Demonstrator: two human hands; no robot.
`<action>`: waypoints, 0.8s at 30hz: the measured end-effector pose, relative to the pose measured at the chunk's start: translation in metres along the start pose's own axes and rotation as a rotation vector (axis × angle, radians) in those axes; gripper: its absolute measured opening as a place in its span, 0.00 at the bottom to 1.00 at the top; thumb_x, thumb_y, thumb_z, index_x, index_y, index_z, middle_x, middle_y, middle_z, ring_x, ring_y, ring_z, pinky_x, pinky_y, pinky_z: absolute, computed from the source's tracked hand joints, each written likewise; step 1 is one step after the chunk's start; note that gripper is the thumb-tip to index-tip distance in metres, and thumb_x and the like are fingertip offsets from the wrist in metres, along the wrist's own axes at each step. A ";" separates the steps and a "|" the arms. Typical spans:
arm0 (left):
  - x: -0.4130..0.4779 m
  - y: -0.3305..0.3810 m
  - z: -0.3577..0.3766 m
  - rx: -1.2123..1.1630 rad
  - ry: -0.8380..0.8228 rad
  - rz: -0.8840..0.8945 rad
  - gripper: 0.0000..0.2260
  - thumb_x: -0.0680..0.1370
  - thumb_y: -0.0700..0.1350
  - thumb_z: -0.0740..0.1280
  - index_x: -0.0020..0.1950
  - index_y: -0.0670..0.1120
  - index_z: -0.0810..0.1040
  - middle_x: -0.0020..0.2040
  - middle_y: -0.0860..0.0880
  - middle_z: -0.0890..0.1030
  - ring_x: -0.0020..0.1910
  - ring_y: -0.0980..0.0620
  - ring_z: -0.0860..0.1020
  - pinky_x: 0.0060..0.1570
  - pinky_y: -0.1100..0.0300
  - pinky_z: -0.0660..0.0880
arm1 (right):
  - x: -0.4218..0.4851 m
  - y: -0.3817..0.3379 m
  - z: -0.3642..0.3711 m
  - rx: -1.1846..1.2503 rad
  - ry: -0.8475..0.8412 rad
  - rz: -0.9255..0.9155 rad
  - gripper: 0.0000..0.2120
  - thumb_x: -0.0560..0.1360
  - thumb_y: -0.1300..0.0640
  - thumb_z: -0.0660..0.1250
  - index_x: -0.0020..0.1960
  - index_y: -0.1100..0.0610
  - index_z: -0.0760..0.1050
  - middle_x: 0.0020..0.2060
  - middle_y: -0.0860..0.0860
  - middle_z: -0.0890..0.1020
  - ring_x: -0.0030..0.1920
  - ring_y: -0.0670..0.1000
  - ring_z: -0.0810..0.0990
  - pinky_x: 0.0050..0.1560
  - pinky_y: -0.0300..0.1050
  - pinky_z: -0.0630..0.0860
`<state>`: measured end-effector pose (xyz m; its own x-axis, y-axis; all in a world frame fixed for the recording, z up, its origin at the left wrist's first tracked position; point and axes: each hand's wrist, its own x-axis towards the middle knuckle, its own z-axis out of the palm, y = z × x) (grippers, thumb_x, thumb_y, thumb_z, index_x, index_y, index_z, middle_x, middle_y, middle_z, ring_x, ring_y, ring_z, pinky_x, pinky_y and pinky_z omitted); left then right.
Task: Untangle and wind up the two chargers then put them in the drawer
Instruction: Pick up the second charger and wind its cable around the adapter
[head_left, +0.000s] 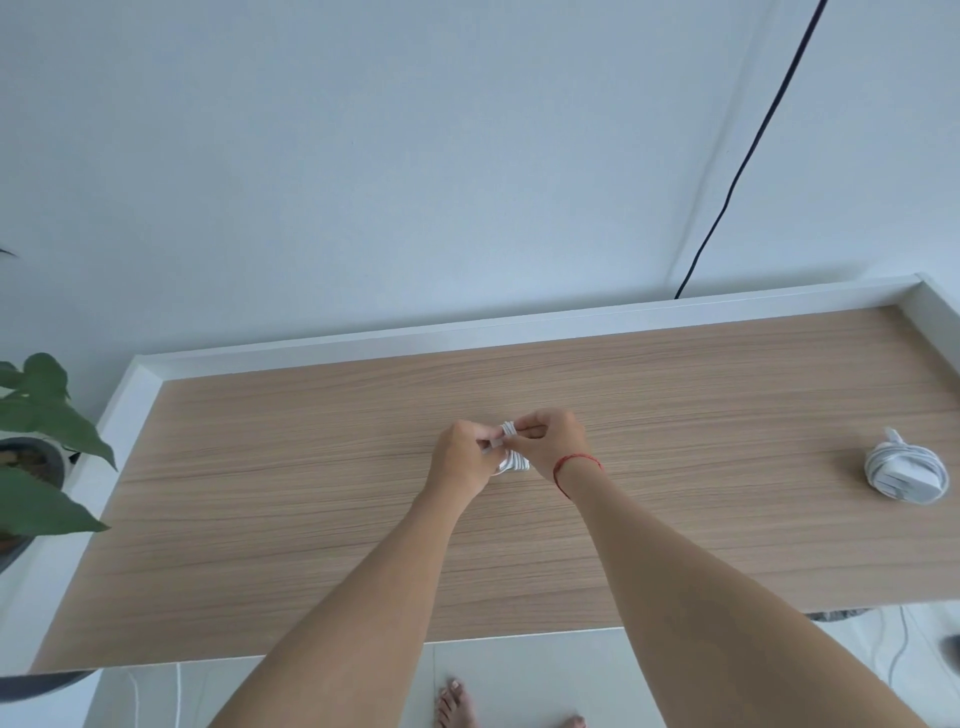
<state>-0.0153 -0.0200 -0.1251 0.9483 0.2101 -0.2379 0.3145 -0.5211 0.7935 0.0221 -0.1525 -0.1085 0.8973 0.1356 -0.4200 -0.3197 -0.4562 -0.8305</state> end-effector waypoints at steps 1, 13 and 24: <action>-0.001 0.001 0.000 0.001 -0.001 0.006 0.14 0.74 0.41 0.72 0.60 0.41 0.81 0.55 0.45 0.84 0.55 0.50 0.82 0.57 0.53 0.78 | 0.001 0.000 0.000 -0.012 0.007 -0.004 0.13 0.70 0.59 0.76 0.52 0.60 0.81 0.44 0.51 0.83 0.44 0.48 0.80 0.37 0.31 0.72; -0.007 -0.002 0.005 0.170 -0.020 0.084 0.17 0.70 0.47 0.76 0.58 0.49 0.83 0.58 0.52 0.83 0.49 0.53 0.81 0.41 0.66 0.72 | 0.004 0.002 -0.006 -0.067 0.024 -0.010 0.09 0.70 0.59 0.75 0.49 0.60 0.82 0.40 0.51 0.82 0.43 0.49 0.80 0.38 0.34 0.72; -0.007 0.000 0.003 0.219 -0.040 0.144 0.12 0.71 0.47 0.74 0.53 0.53 0.83 0.42 0.54 0.84 0.41 0.54 0.80 0.36 0.63 0.69 | 0.003 0.002 -0.005 -0.028 -0.025 -0.009 0.08 0.73 0.58 0.72 0.51 0.54 0.77 0.47 0.53 0.83 0.46 0.51 0.81 0.33 0.36 0.70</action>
<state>-0.0214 -0.0243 -0.1251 0.9835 0.0900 -0.1569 0.1738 -0.7110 0.6814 0.0253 -0.1580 -0.1094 0.8921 0.1619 -0.4218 -0.3024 -0.4795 -0.8238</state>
